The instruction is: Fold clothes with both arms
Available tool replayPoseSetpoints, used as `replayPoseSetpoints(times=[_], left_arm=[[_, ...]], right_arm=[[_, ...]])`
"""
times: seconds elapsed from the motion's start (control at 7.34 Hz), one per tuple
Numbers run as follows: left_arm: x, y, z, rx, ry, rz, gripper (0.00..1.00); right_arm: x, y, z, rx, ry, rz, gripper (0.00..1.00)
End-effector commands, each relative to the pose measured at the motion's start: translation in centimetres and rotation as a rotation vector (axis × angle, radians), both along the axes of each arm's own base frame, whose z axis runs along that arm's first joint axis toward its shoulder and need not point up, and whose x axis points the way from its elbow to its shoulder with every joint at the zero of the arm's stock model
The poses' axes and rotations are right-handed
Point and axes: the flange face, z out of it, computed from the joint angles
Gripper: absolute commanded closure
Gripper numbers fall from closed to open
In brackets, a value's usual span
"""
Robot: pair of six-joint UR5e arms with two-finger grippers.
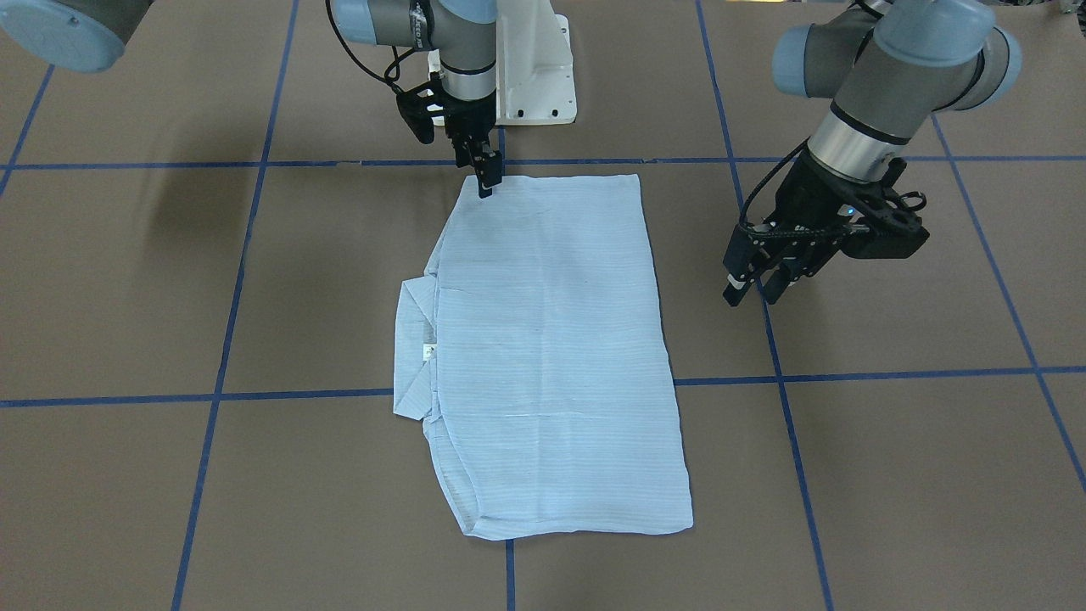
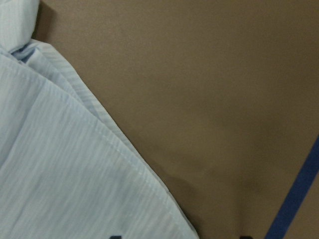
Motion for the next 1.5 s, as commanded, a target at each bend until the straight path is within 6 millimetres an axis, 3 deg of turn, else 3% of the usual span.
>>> replayPoseSetpoints(times=[0.0,1.09,1.36], left_arm=[[-0.03,0.04,-0.07,0.001,0.001,0.0,0.38],[-0.08,0.08,-0.29,-0.005,0.008,-0.007,0.38],[-0.16,0.17,-0.48,-0.004,0.01,-0.008,0.38]], right_arm=[[-0.12,0.02,-0.58,0.013,-0.005,-0.014,0.18],[-0.75,-0.58,-0.41,0.05,0.018,-0.049,0.18],[-0.87,-0.59,-0.31,0.043,0.02,-0.057,0.22]])
